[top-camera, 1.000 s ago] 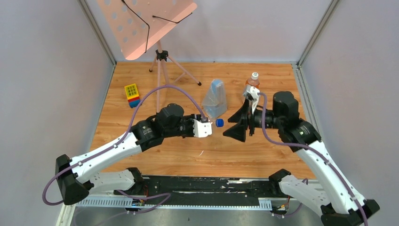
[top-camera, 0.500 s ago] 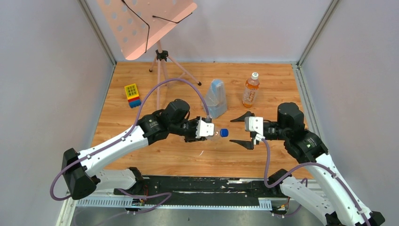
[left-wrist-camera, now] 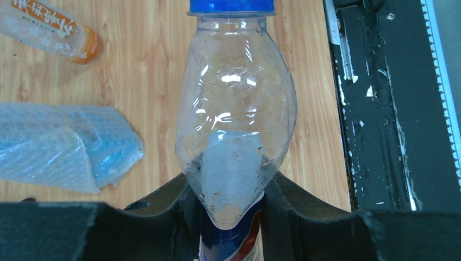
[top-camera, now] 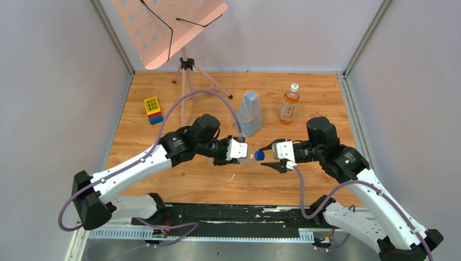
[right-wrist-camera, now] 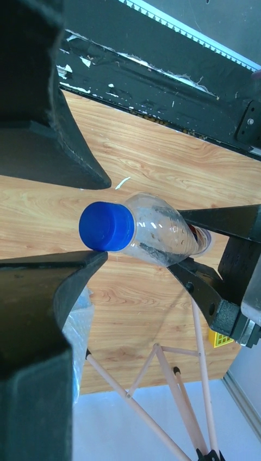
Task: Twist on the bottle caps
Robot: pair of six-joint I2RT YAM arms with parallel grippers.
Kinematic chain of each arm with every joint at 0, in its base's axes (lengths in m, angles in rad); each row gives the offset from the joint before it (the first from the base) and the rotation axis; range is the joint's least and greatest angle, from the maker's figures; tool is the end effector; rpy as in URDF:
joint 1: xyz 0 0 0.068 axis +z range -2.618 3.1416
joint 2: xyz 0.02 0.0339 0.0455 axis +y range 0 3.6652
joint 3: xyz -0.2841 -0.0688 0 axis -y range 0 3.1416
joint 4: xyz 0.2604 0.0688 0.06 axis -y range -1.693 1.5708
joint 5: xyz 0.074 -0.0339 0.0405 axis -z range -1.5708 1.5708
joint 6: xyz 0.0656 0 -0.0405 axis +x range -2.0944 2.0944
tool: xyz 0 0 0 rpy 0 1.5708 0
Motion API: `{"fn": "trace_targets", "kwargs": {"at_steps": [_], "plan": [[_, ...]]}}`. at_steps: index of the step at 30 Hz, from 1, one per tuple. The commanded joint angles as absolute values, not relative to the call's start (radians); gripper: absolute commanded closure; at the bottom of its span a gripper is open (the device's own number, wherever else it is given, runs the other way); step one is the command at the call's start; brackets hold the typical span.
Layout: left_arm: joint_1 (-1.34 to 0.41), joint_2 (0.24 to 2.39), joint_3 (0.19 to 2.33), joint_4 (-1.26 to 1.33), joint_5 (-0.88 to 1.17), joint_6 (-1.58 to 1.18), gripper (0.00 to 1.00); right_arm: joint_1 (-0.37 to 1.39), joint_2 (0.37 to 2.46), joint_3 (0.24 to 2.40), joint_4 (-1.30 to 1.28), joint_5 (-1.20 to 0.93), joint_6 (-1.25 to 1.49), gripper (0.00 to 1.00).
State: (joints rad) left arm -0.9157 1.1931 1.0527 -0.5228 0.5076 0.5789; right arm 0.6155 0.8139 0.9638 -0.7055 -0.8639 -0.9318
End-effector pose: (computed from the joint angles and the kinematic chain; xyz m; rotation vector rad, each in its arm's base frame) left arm 0.1483 -0.2454 0.3197 1.7157 1.4382 -0.7495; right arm 0.1120 0.1403 0.3567 -1.6980 1.0321 0.7076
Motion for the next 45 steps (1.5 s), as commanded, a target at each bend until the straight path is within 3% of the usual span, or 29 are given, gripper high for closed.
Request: {"fn": "trace_targets", "kwargs": {"at_steps": [1, 6, 9, 12, 23, 30, 34, 36, 41, 45], "plan": [[-0.914, 1.192, 1.097, -0.508, 0.538, 0.561, 0.65, 0.635, 0.829, 1.006, -0.709, -0.862, -0.974, 0.57], [-0.914, 1.185, 1.095, -0.503, 0.531, 0.561, 0.65, 0.644, 0.862, 1.017, -0.7, -0.865, -0.915, 0.71], [-0.914, 1.173, 1.086, -0.487, 0.499, 0.557, 0.65, 0.646, 0.89, 1.022, -0.622, -0.834, -0.72, 0.82], [-0.914, 1.148, 1.062, -0.45, 0.434, 0.56, 0.65, 0.646, 0.92, 1.031, -0.548, -0.818, -0.518, 0.99], [-0.97, 1.003, 0.881, -0.206, 0.023, 0.641, 0.66, 0.598, 1.167, 1.175, -0.474, -0.474, 0.366, 1.0], [-1.1, 0.989, 0.786, -0.078, -0.308, 0.783, 0.66, 0.481, 1.294, 1.193, -0.515, -0.627, 0.892, 1.0], [-1.142, 0.997, 0.754, -0.034, -0.382, 0.849, 0.66, 0.445, 1.318, 1.187, -0.501, -0.726, 0.946, 1.0], [-1.144, 1.002, 0.757, -0.045, -0.383, 0.845, 0.66, 0.445, 1.308, 1.207, -0.496, -0.727, 0.86, 0.92], [-1.122, 1.0, 0.777, -0.112, -0.327, 0.81, 0.68, 0.445, 1.219, 1.201, -0.48, -0.729, 0.476, 0.55], [-1.048, 1.007, 0.836, -0.215, -0.124, 0.737, 0.68, 0.445, 1.087, 1.136, -0.466, -0.72, 0.222, 0.43]]}}
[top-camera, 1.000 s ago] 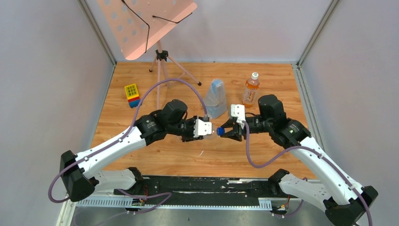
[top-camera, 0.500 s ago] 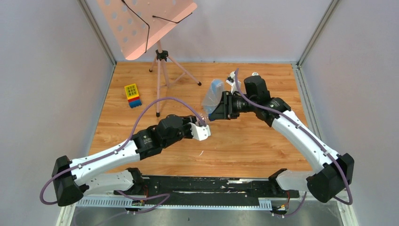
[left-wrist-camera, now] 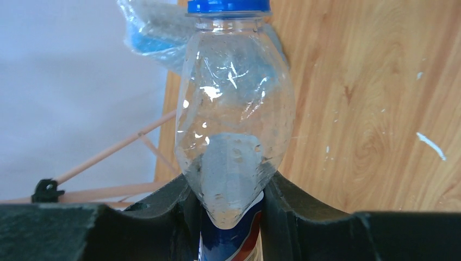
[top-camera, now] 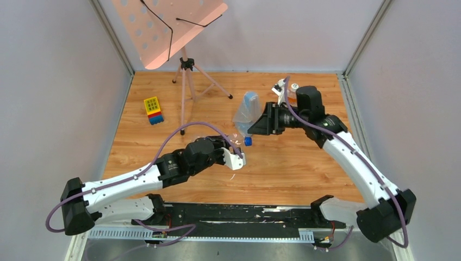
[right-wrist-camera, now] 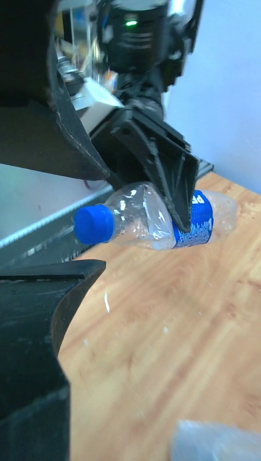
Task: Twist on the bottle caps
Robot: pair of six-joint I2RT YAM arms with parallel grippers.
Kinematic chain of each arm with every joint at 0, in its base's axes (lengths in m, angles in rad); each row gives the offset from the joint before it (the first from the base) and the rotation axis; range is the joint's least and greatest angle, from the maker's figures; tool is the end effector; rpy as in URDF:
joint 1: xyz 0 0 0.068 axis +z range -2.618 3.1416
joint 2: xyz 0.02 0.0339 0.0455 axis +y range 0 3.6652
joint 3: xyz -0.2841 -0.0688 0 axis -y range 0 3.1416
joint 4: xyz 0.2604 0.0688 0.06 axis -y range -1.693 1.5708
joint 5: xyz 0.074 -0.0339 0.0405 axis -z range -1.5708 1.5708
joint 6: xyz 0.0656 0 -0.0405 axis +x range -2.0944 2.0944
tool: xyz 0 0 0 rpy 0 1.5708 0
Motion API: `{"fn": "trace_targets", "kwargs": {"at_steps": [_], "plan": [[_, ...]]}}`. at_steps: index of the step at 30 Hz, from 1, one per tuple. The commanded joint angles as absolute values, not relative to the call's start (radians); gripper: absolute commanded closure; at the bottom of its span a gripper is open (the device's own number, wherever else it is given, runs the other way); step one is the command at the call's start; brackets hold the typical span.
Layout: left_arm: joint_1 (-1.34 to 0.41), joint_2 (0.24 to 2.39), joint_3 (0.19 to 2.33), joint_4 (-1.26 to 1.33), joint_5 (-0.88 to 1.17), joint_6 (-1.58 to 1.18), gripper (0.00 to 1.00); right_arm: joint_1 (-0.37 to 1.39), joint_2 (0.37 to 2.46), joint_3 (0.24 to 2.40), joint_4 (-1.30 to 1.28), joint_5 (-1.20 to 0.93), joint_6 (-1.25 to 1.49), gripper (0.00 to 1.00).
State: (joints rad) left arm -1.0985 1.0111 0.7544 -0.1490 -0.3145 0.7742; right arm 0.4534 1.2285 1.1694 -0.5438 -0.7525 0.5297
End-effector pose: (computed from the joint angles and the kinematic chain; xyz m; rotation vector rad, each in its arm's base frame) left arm 0.1371 -0.2237 0.2923 1.4470 1.3173 0.0975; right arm 0.2397 0.1667 0.3565 -0.3840 2.2836 1.3522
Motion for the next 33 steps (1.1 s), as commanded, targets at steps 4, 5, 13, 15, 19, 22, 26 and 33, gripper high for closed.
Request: {"fn": "trace_targets", "kwargs": {"at_steps": [4, 5, 13, 15, 19, 22, 26, 33], "plan": [[-0.964, 1.044, 0.914, -0.329, 0.084, 0.673, 0.68, 0.459, 0.949, 1.041, -0.432, -0.756, -0.038, 0.31], [-0.945, 1.059, 0.939, -0.36, 0.115, 0.656, 0.68, 0.465, 0.915, 1.015, -0.427, -0.778, -0.124, 0.31], [-0.907, 1.128, 1.017, -0.451, 0.347, 0.607, 0.68, 0.512, 0.735, 0.876, -0.451, -0.86, -0.652, 0.24], [-0.905, 1.14, 1.028, -0.462, 0.382, 0.6, 0.68, 0.522, 0.732, 0.873, -0.455, -0.861, -0.705, 0.25], [-0.905, 1.162, 1.046, -0.484, 0.429, 0.595, 0.68, 0.543, 0.74, 0.874, -0.464, -0.893, -0.768, 0.27], [-0.905, 1.166, 1.05, -0.486, 0.44, 0.594, 0.68, 0.559, 0.76, 0.882, -0.475, -0.915, -0.778, 0.32], [-0.905, 1.166, 1.052, -0.488, 0.448, 0.591, 0.68, 0.588, 0.793, 0.895, -0.509, -0.912, -0.807, 0.4], [-0.905, 1.155, 1.053, -0.49, 0.452, 0.592, 0.68, 0.619, 0.828, 0.911, -0.551, -0.886, -0.849, 0.47]]}}
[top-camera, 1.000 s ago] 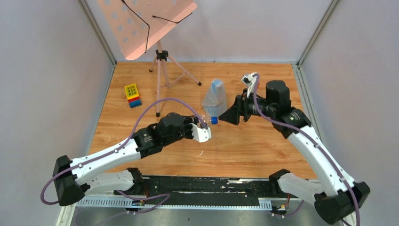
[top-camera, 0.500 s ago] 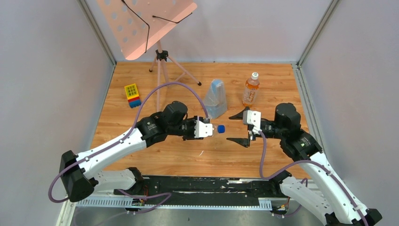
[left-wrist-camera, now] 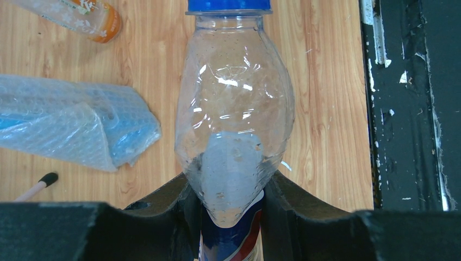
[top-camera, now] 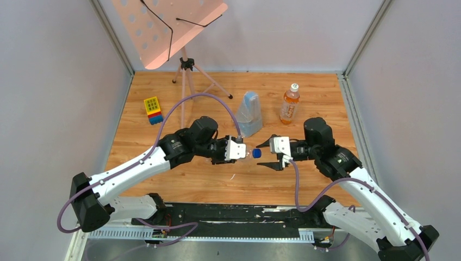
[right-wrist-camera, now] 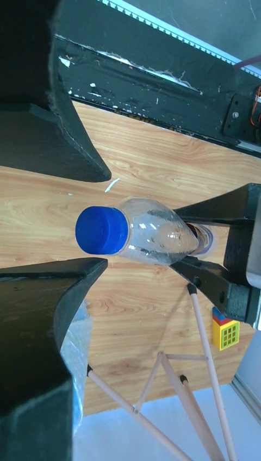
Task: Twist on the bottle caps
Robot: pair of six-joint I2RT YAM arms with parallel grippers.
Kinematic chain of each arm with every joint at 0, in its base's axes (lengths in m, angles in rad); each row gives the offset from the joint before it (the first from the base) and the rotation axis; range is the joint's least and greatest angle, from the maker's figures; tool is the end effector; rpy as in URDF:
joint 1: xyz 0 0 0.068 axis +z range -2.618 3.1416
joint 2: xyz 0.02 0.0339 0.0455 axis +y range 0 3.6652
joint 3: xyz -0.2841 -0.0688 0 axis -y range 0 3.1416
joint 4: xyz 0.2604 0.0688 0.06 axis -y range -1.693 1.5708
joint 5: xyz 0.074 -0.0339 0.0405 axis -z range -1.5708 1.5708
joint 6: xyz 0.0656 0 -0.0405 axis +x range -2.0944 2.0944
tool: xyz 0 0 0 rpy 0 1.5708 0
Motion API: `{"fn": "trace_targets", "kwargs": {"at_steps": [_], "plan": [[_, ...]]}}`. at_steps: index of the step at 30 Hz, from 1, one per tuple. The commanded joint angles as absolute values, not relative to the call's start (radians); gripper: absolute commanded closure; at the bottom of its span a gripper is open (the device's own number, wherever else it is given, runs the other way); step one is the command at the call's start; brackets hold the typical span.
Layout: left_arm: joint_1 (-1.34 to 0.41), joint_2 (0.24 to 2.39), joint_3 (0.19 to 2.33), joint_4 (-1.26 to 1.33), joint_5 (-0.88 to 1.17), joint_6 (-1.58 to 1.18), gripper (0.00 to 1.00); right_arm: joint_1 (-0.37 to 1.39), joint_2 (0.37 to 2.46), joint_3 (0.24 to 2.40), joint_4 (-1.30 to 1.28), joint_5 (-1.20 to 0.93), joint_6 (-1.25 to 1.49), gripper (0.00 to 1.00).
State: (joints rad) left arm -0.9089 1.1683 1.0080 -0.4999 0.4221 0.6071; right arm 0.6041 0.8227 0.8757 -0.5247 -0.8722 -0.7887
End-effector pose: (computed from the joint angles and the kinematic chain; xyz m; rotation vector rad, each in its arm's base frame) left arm 0.1515 -0.2382 0.3105 1.6991 1.4553 -0.6350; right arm 0.1255 0.1476 0.3427 -1.6052 1.0896 0.7604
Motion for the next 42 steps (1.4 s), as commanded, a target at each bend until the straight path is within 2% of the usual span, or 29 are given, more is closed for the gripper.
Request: {"fn": "trace_targets", "kwargs": {"at_steps": [1, 5, 9, 15, 19, 22, 26, 30, 37, 40, 42], "plan": [[-0.905, 1.152, 1.054, -0.491, 0.452, 0.591, 0.68, 0.621, 0.83, 0.911, -0.553, -0.883, -0.851, 0.48], [-0.904, 1.144, 1.054, -0.491, 0.45, 0.592, 0.68, 0.623, 0.845, 0.916, -0.555, -0.875, -0.847, 0.62], [-0.905, 1.133, 1.048, -0.483, 0.444, 0.592, 0.68, 0.629, 0.87, 0.932, -0.55, -0.887, -0.807, 0.87], [-0.905, 1.083, 1.002, -0.406, 0.352, 0.594, 0.67, 0.629, 0.934, 0.951, -0.403, -0.883, -0.433, 0.96], [-0.908, 1.036, 0.96, -0.339, 0.275, 0.601, 0.67, 0.628, 1.028, 1.029, -0.346, -0.711, 0.022, 1.0], [-0.93, 1.004, 0.925, -0.291, 0.199, 0.612, 0.67, 0.627, 1.13, 1.13, -0.423, -0.567, 0.291, 1.0], [-0.99, 0.978, 0.879, -0.227, 0.044, 0.647, 0.67, 0.622, 1.251, 1.244, -0.531, -0.495, 0.56, 1.0], [-1.061, 0.962, 0.832, -0.153, -0.115, 0.689, 0.67, 0.602, 1.268, 1.22, -0.552, -0.434, 0.843, 1.0], [-1.138, 0.974, 0.789, -0.06, -0.324, 0.748, 0.67, 0.584, 1.204, 1.2, -0.534, -0.371, 0.904, 0.99], [-1.139, 0.99, 0.791, -0.042, -0.342, 0.725, 0.67, 0.569, 1.166, 1.201, -0.515, -0.373, 0.87, 0.87], [-1.139, 0.995, 0.796, -0.033, -0.338, 0.693, 0.67, 0.555, 1.135, 1.199, -0.476, -0.398, 0.819, 0.72]]}}
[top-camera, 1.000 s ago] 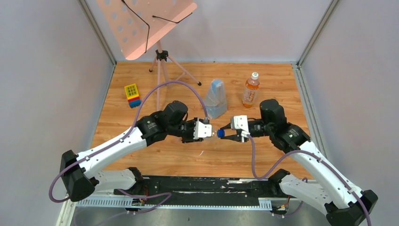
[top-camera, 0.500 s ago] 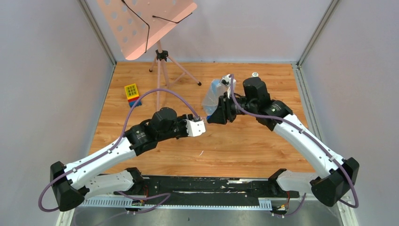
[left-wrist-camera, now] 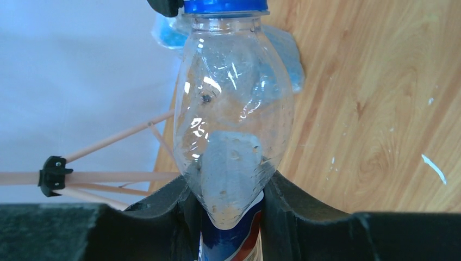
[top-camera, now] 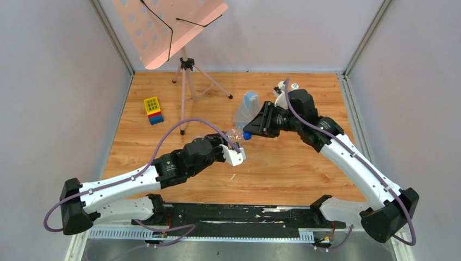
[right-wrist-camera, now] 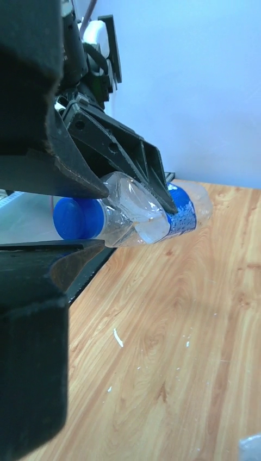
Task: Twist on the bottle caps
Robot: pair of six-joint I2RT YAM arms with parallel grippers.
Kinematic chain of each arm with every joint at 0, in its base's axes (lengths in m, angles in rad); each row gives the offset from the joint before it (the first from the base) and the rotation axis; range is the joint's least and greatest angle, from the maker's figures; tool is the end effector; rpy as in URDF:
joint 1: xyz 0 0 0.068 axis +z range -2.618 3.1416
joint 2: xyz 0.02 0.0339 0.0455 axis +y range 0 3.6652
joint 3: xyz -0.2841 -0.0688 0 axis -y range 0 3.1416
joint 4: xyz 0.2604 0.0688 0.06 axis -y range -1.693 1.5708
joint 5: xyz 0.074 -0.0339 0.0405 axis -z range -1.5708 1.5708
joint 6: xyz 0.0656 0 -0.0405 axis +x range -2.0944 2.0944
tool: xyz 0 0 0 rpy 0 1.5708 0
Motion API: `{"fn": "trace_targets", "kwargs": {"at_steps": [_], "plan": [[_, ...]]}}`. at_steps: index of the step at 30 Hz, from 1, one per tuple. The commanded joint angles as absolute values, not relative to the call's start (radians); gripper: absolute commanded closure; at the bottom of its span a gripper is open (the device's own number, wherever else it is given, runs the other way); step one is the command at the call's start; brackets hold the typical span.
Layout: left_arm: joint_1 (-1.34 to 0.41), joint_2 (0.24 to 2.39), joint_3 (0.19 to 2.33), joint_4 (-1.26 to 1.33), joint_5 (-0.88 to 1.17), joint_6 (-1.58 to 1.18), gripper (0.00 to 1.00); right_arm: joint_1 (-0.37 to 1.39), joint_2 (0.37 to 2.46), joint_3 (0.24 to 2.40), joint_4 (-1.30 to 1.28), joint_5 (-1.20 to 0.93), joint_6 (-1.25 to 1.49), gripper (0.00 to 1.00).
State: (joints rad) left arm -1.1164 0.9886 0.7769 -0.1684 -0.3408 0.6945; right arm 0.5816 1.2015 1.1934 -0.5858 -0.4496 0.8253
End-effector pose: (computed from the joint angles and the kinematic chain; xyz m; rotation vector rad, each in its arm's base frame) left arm 0.1326 -0.2214 0.3043 1.3690 1.3580 0.0506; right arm 0.2255 0.1824 0.3619 0.0022 2.3964 1.2326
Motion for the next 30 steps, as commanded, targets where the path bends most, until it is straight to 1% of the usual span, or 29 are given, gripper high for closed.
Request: {"fn": "trace_targets", "kwargs": {"at_steps": [1, 2, 4, 6, 7, 10, 14, 18, 20, 30], "plan": [[-1.138, 0.998, 0.801, -0.029, -0.324, 0.668, 0.67, 0.549, 1.118, 1.194, -0.446, -0.42, 0.778, 0.65], [-1.139, 0.998, 0.804, -0.027, -0.315, 0.653, 0.67, 0.543, 1.097, 1.182, -0.412, -0.435, 0.728, 0.55], [-1.139, 0.999, 0.811, -0.015, -0.279, 0.596, 0.67, 0.544, 1.042, 1.141, -0.354, -0.417, 0.67, 0.26], [-1.136, 1.001, 0.813, 0.009, -0.262, 0.55, 0.67, 0.543, 0.964, 1.067, -0.257, -0.376, 0.631, 0.03], [-1.135, 1.002, 0.813, 0.033, -0.259, 0.535, 0.67, 0.543, 0.919, 1.025, -0.216, -0.347, 0.622, 0.0], [-1.13, 1.009, 0.817, 0.076, -0.246, 0.458, 0.67, 0.542, 0.817, 0.947, -0.122, -0.299, 0.559, 0.0], [-1.108, 1.036, 0.847, 0.127, -0.229, 0.33, 0.66, 0.542, 0.784, 0.937, -0.108, -0.314, 0.479, 0.0], [-1.102, 1.065, 0.846, 0.219, -0.195, 0.227, 0.66, 0.543, 0.79, 0.92, -0.069, -0.33, 0.46, 0.06], [-1.102, 1.083, 0.846, 0.259, -0.195, 0.191, 0.66, 0.543, 0.801, 0.91, -0.049, -0.347, 0.459, 0.11], [-1.102, 1.151, 0.841, 0.384, -0.152, 0.103, 0.66, 0.544, 0.858, 0.867, 0.047, -0.4, 0.462, 0.27]]}}
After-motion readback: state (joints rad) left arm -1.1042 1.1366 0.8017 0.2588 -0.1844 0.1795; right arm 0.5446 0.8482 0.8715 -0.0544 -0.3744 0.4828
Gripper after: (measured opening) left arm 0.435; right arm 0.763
